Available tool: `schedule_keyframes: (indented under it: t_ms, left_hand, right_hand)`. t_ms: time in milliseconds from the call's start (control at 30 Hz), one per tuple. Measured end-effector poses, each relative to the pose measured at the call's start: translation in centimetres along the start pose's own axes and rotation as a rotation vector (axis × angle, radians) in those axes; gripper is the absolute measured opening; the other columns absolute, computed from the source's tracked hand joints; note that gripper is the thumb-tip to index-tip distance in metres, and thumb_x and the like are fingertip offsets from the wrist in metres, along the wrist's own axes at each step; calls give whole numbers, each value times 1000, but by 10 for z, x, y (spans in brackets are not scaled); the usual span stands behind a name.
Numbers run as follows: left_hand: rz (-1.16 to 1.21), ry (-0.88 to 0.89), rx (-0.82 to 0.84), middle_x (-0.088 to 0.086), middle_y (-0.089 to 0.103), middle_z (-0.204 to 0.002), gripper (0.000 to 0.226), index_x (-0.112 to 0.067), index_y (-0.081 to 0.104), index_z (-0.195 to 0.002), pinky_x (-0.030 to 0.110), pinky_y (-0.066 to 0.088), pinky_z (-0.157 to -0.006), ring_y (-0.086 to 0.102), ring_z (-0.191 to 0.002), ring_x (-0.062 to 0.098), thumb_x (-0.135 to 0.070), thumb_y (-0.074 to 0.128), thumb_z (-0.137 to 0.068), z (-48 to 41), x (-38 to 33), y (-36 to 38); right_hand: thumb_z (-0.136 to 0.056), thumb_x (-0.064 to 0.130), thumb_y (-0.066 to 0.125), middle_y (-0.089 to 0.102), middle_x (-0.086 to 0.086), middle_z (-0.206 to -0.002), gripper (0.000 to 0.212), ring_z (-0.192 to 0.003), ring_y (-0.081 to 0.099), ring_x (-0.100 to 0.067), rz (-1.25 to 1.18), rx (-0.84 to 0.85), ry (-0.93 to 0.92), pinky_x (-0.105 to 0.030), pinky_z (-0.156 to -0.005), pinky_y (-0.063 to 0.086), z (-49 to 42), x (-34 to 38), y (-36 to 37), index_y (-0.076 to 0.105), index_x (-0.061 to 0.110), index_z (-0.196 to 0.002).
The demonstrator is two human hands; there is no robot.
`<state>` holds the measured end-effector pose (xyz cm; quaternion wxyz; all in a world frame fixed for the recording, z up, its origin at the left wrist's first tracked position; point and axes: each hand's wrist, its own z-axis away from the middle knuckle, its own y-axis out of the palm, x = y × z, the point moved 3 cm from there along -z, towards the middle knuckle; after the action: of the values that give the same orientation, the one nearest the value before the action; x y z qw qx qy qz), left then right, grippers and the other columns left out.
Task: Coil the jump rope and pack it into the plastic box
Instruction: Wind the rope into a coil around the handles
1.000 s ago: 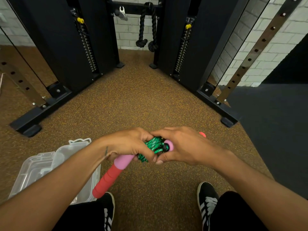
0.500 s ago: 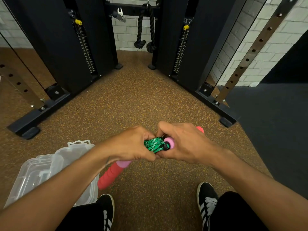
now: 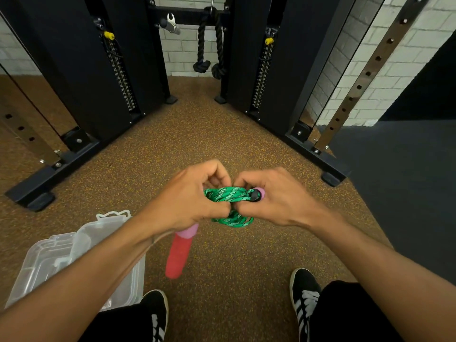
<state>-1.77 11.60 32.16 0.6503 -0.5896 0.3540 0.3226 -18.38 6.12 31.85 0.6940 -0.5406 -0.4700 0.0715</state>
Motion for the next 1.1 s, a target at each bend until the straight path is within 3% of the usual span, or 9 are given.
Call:
schedule_keyframes:
  t_ms: [133, 333, 500, 600, 700, 833, 900, 1000, 1100]
  left_hand:
    - [123, -61, 108, -1, 74, -92, 39, -29, 59, -99, 50, 57, -78, 71, -80, 24, -6, 76, -74, 0, 2, 3]
    - [497, -173, 66, 19, 72, -91, 46, -17, 55, -112, 41, 52, -74, 66, -79, 29, 9, 69, -77, -5, 14, 3]
    - [565, -142, -57, 9, 66, -93, 38, -23, 56, -102, 30, 50, -63, 60, -74, 14, -7, 63, -68, -5, 21, 16]
    - [476, -91, -47, 8, 66, -98, 37, -29, 55, -105, 44, 53, -71, 60, -82, 15, -12, 60, -72, -6, 23, 14]
    - [344, -22, -82, 9, 64, -104, 33, -30, 55, -104, 55, 53, -79, 58, -87, 15, -14, 56, -76, -5, 20, 10]
    - [266, -11, 38, 9, 64, -108, 37, -28, 53, -109, 55, 54, -82, 63, -93, 31, -17, 63, -75, -4, 23, 5]
    - [25, 28, 65, 9, 66, -98, 39, -36, 48, -109, 54, 57, -72, 66, -87, 34, -25, 66, -76, -3, 25, 2]
    - [-376, 72, 8, -3, 64, -76, 40, -43, 38, -107, 42, 57, -52, 66, -62, 20, -30, 67, -83, 1, 26, 7]
    - [-475, 108, -25, -3, 65, -78, 38, -36, 35, -112, 19, 49, -37, 62, -50, 10, -21, 63, -90, 6, 26, 16]
  right_hand:
    - [-79, 29, 76, 69, 8, -73, 10, -64, 61, -7, -345, 43, 207, -30, -67, 52, 0, -6, 9, 67, 26, -82]
    - [-76, 7, 77, 70, -9, -79, 15, -70, 61, -19, -799, 95, 366, -31, -64, 48, -2, -2, 14, 72, 15, -88]
    - [-78, -3, 74, 73, -9, -84, 19, -79, 66, -22, -1055, -81, 470, -32, -64, 52, -1, -3, 24, 74, 14, -88]
    - [-78, 0, 76, 71, -19, -101, 35, -88, 67, -27, -1103, -123, 455, -40, -74, 55, -1, -2, 30, 69, 8, -111]
    - [-75, 0, 76, 70, -6, -107, 49, -87, 69, -22, -1155, -2, 397, -33, -67, 56, -3, 2, 29, 64, 16, -121]
    - [-79, -8, 68, 71, -2, -96, 41, -81, 67, -16, -1001, -17, 424, -32, -66, 55, -5, 3, 30, 69, 19, -110]
    - [-78, 1, 71, 71, -1, -92, 33, -77, 65, -16, -858, -55, 425, -36, -67, 54, -6, 2, 31, 71, 22, -104]
    - [-73, 28, 78, 70, 9, -86, 28, -66, 63, -9, -384, -61, 393, -30, -58, 54, -8, 3, 32, 67, 31, -98]
    - [-78, 38, 76, 64, 16, -80, 25, -62, 58, 2, -46, -70, 392, -17, -54, 41, -8, 9, 36, 60, 36, -97]
